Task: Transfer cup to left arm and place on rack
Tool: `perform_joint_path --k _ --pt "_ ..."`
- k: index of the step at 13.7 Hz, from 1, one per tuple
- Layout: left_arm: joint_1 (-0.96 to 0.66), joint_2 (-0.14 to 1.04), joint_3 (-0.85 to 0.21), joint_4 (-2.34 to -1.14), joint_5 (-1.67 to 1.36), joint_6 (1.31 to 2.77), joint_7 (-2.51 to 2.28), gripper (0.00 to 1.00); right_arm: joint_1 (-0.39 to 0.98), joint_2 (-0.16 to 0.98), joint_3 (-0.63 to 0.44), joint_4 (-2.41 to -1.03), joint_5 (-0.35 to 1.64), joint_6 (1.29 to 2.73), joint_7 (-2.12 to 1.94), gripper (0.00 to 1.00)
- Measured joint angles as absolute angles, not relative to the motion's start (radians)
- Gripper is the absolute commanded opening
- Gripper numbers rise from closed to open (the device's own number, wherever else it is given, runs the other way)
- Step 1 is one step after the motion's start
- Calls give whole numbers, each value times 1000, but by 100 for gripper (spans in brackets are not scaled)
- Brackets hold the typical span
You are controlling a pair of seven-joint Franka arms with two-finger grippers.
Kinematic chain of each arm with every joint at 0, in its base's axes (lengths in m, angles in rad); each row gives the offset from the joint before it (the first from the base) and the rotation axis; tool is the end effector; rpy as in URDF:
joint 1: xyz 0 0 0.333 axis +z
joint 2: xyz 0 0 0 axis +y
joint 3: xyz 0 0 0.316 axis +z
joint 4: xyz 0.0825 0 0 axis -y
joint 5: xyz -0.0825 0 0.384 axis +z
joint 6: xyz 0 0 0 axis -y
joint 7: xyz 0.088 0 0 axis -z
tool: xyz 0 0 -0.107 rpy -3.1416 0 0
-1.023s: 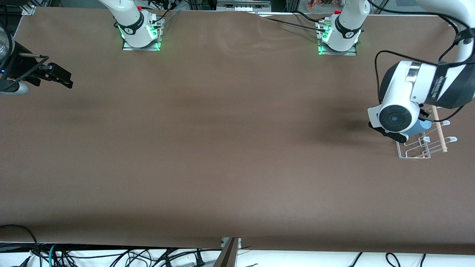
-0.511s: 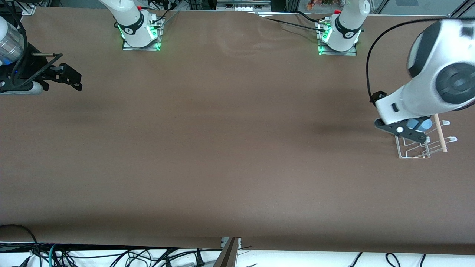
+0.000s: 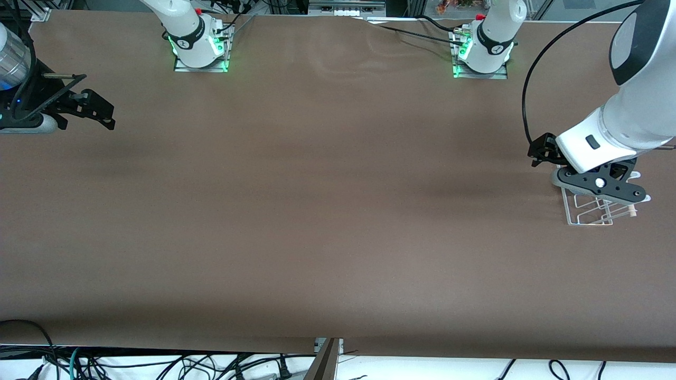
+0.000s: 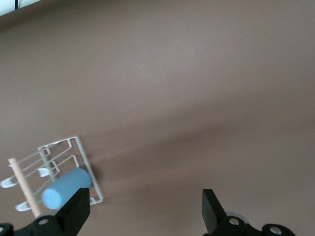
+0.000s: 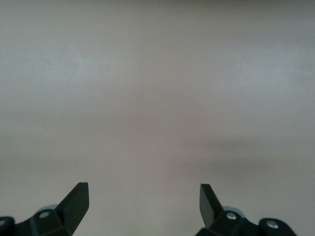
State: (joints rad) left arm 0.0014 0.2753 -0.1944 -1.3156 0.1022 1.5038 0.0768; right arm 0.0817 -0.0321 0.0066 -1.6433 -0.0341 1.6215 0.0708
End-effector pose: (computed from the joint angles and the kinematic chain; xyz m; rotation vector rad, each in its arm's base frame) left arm 0.6217 -0.0921 0.5779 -3.0586 0.4032 0.1224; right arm 0.5466 0.0449 0.6124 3.1080 0.0296 0.0202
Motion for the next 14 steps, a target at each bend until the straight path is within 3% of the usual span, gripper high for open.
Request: perform_joint_path --k 6,14 --pt "-69 46 -11 -1652 20 1702 13 100 81 -32 6 -1643 -34 1622 71 99" --pt "-103 27 1 -1677 20 1721 2 100 81 -32 6 -1639 -34 1623 71 99"
